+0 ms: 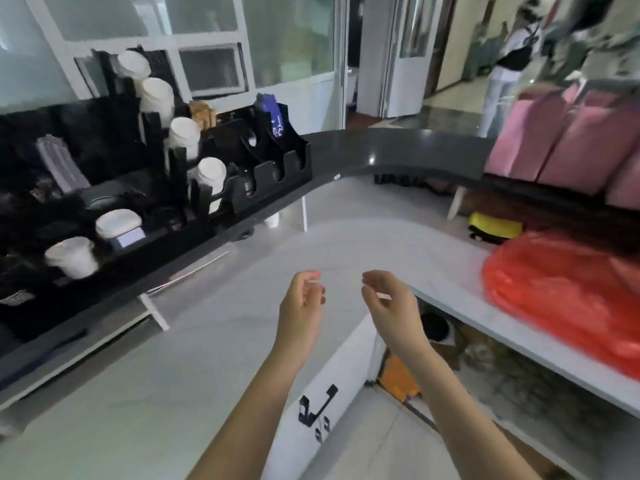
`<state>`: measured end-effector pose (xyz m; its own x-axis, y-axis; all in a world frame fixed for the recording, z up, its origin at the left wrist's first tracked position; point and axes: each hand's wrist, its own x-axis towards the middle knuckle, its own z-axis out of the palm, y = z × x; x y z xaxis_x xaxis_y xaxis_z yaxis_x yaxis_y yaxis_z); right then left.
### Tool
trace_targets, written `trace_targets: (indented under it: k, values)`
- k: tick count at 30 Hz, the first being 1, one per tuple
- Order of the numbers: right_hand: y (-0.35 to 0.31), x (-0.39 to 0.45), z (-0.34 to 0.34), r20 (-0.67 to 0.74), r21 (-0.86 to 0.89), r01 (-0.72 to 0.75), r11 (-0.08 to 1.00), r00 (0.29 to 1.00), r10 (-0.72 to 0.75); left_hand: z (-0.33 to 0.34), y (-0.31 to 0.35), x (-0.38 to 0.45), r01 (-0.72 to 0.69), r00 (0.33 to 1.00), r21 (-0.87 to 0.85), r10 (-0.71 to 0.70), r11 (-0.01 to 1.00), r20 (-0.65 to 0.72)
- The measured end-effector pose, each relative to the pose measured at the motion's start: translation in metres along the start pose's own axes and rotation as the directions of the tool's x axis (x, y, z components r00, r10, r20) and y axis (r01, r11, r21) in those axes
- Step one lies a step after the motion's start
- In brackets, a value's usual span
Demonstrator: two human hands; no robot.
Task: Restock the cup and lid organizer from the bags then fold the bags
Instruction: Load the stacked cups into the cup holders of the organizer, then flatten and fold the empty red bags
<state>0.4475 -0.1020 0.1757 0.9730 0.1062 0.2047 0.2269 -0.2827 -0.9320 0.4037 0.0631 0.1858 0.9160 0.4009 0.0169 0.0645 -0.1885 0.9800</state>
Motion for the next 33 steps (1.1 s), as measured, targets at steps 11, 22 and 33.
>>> trace_targets:
  k: [11, 22, 33]
  values:
    - [0.097, -0.035, -0.205, -0.311, -0.059, -0.217, 0.974, 0.932, 0.189, 0.22, 0.018, -0.037, -0.089, 0.914, 0.072, 0.053, 0.993, 0.402]
    - [0.163, -0.024, -0.321, -0.526, -0.044, -0.378, 0.925, 0.796, 0.3, 0.37, 0.016, -0.006, -0.195, 0.783, 0.093, 0.098, 0.976, 0.615]
    - [0.261, 0.046, -0.39, -0.619, -0.206, -0.603, 0.771, 0.69, 0.375, 0.487, -0.027, 0.102, -0.431, 0.765, 0.248, 0.206, 0.868, 0.61]
